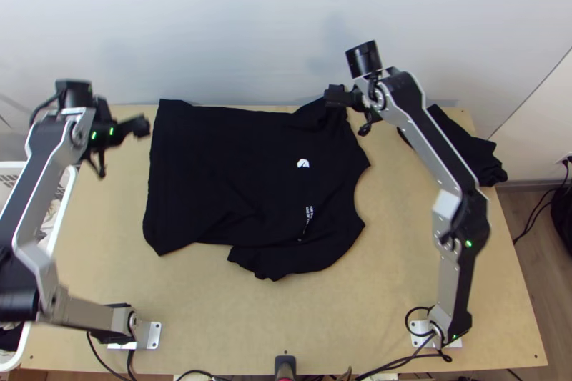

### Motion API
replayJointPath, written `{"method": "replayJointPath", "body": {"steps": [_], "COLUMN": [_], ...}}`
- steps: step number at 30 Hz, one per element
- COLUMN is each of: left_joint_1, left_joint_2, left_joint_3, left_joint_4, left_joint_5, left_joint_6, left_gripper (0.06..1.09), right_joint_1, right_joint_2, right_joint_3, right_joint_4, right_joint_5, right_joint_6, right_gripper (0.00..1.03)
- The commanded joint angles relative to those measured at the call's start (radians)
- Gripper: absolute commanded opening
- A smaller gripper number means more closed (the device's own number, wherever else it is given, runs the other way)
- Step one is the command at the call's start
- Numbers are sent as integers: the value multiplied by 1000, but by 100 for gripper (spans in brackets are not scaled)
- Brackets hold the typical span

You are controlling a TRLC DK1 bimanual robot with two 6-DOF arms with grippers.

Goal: Fold the t-shirt

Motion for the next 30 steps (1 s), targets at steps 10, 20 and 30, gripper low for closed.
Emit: {"method": "replayJointPath", "body": {"steps": [10,20,30], "left_joint_1": [-51,-80,-148], "left_joint_2": [-430,-434,-442], "left_joint_3": [-535,-685,-797], "left_joint_4": [-273,-264,-150], "left_joint_5": [30,8,4], "left_joint_6": [228,202,136], "left_gripper": [103,97,89], "right_joint_1": [101,96,87], "right_joint_2": [-402,-717,-792], "right_joint_3": [-262,-708,-763], "right_joint_4": [-35,206,219], "right_joint_5": [199,257,250], "right_joint_6": [-76,-178,-187], "right_gripper": [98,98,98]}}
